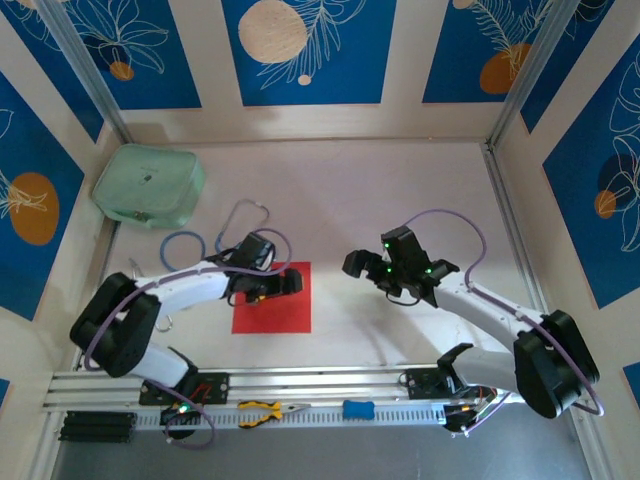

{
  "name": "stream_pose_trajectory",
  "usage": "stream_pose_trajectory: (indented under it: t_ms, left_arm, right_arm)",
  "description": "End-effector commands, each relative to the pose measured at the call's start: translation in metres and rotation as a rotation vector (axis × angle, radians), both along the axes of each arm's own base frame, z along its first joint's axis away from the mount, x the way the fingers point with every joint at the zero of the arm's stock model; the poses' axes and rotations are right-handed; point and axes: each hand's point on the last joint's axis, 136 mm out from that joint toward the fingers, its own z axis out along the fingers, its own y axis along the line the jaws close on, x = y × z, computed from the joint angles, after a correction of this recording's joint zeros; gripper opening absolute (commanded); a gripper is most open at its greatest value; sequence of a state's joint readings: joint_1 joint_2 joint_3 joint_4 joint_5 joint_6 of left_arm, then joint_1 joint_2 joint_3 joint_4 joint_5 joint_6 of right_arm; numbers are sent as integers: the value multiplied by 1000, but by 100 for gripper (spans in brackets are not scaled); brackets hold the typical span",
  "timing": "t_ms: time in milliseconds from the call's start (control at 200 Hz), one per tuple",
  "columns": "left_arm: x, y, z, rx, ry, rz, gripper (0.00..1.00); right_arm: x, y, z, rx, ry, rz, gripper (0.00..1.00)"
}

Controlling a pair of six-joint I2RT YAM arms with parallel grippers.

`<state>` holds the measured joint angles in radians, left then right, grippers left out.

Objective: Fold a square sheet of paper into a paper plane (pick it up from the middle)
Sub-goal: Move the square sheet of paper to the center of the table.

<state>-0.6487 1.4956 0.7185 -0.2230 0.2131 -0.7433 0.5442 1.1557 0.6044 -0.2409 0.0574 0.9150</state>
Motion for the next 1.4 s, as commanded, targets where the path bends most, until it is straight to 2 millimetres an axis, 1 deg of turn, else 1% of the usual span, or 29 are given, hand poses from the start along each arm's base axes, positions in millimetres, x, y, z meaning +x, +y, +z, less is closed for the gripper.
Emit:
stream_pose_trajectory:
  t_ms: [0, 90, 130, 200, 265, 315, 360, 460, 520, 615, 695, 775, 995, 1090, 1185, 1275, 1395]
  left_arm:
    - [-16, -14, -17, 36, 75, -58, 95]
    - [-12, -33, -13, 42, 57, -101, 94]
    - [-10, -39, -12, 63, 46, -117, 94]
    - [-6, -45, -5, 114, 9, -137, 94]
    - [-4, -45, 1, 149, -17, -141, 94]
    - [-2, -41, 6, 166, -30, -130, 94]
    - [-1, -36, 11, 186, -50, -130, 95]
    - [1, -12, 22, 321, -86, -175, 95]
    - [-3, -5, 24, 357, -78, -231, 95]
    - [-14, -6, 18, 355, -29, -319, 95]
    - [-21, -16, 11, 314, 13, -359, 95]
    - [-21, -23, 7, 292, 39, -355, 94]
    - [-12, -23, -9, 355, 75, -314, 93]
    - [-7, -22, -13, 384, 83, -288, 92]
    - [-3, -16, -18, 433, 95, -233, 92]
    - [2, -18, -23, 452, 104, -185, 92]
    - [4, -28, -28, 448, 120, -140, 92]
  right_arm:
    - [-6, -19, -3, -8, 14, -79, 99]
    - [-6, -27, 1, 48, 4, -126, 99]
    - [-7, -29, 3, 92, 1, -140, 99]
    - [-8, -27, 9, 216, -16, -117, 99]
    - [-10, -30, 12, 306, -32, -110, 99]
    - [-11, -32, 13, 339, -44, -103, 99]
    - [-12, -35, 15, 334, -57, -94, 99]
    - [-16, -38, 20, 286, -64, -56, 99]
    - [-17, -37, 23, 270, -65, -33, 99]
    - [-17, -35, 26, 271, -80, -3, 99]
    - [-15, -33, 27, 273, -80, 0, 99]
    - [-14, -32, 27, 275, -73, 0, 99]
    - [-15, -29, 24, 257, -67, 3, 99]
    - [-15, -31, 21, 243, -57, -8, 99]
    - [-15, -36, 15, 219, -37, -41, 99]
    - [-14, -39, 13, 205, -32, -57, 99]
    - [-13, -39, 13, 199, -26, -59, 99]
